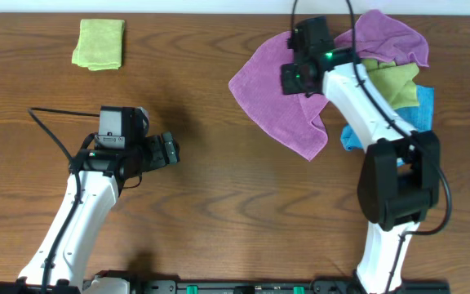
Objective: Fold the cloth
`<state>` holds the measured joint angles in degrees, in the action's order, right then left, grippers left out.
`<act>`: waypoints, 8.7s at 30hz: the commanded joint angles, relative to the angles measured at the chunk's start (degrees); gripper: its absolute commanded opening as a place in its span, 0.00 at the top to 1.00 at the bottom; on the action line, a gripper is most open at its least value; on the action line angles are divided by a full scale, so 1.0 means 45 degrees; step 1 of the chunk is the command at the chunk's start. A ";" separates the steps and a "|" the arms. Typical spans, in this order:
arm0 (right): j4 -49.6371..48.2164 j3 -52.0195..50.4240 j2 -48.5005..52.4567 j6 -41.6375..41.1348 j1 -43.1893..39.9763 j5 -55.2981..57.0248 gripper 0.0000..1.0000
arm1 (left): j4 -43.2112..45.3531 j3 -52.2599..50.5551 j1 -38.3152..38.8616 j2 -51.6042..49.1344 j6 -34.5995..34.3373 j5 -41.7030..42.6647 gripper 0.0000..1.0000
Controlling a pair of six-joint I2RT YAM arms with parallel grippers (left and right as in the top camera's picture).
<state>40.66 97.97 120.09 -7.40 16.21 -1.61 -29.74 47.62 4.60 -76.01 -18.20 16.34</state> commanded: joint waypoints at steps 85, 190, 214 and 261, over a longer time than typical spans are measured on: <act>0.5751 0.0724 -0.5532 0.2963 0.2929 0.1379 0.17 | 0.7227 0.0194 -0.2958 -0.6207 0.1506 0.7504 0.05; -0.2492 -1.2755 -0.5537 0.1166 -0.4289 -0.8932 0.31 | 0.0627 0.0146 -0.0253 -0.4930 0.1180 0.6037 0.05; -0.3891 -1.2696 -0.3706 -0.0185 -0.3249 -0.8053 0.99 | 0.1676 0.0107 0.0413 -0.4945 -0.0379 0.4711 0.95; 0.1253 -0.8529 -0.7475 -0.0437 -0.2759 -0.6285 0.98 | -0.3109 0.2579 0.0427 -0.2414 -0.1209 0.4794 0.94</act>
<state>45.08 58.50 87.07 -8.99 3.46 -31.92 -41.50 58.63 6.50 -87.13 -23.42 38.81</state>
